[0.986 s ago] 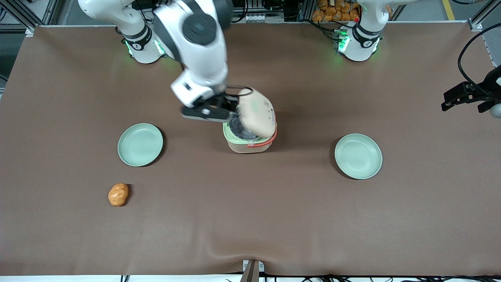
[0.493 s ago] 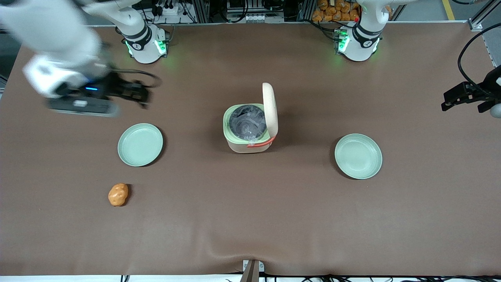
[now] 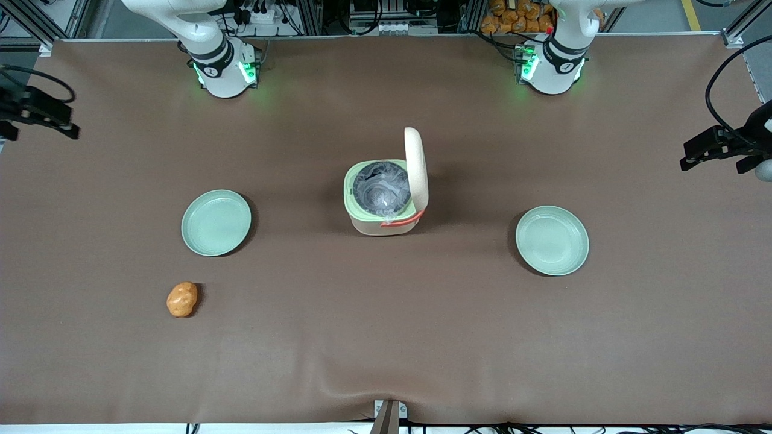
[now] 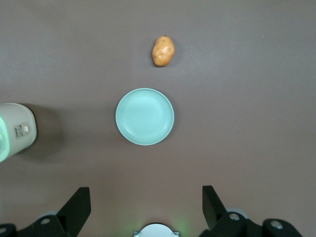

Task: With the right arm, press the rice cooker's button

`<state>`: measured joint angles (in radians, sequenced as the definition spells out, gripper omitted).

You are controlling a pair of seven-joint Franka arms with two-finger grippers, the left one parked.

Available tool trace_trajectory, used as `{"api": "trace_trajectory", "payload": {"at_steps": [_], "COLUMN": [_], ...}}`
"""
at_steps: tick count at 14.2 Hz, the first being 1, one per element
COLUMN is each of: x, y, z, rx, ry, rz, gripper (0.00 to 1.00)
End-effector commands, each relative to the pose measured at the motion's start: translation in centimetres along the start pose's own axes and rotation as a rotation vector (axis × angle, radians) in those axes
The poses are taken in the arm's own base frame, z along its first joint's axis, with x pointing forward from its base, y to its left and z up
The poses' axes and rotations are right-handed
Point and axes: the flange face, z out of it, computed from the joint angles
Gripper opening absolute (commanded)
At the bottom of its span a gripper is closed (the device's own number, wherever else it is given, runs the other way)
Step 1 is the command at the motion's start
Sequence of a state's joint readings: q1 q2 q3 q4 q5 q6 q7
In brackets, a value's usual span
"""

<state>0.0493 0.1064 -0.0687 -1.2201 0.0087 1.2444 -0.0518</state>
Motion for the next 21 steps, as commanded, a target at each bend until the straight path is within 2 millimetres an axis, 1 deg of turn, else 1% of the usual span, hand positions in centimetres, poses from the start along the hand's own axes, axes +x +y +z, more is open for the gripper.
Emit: {"api": "trace_trajectory", "payload": {"at_steps": [1, 3, 4, 6, 7, 9, 12, 13, 21], "x": [-1.1, -2.2, -3.2, -5.4, -6.1, -6.1, -6.0, -5.9, -6.0], "y": [1.7, 1.9, 2.0, 2.0, 2.0, 1.9, 1.8, 1.5, 1.4], "z": [0.9, 1.3, 1.4, 2.4, 2.7, 2.6, 1.8, 1.7, 1.6], "rx": [0.021, 0.025, 0.024, 0.026, 0.026, 0.025, 0.014, 0.007, 0.007], "ry": [-0.019, -0.025, -0.011, 0.02, 0.031, 0.029, 0.048, 0.05, 0.049], "rz": [-0.031, -0.028, -0.024, -0.025, -0.024, -0.023, -0.031, -0.036, -0.03], "gripper": [1.0, 1.0, 1.0, 1.0, 1.0, 1.0, 1.0, 1.0, 1.0]}}
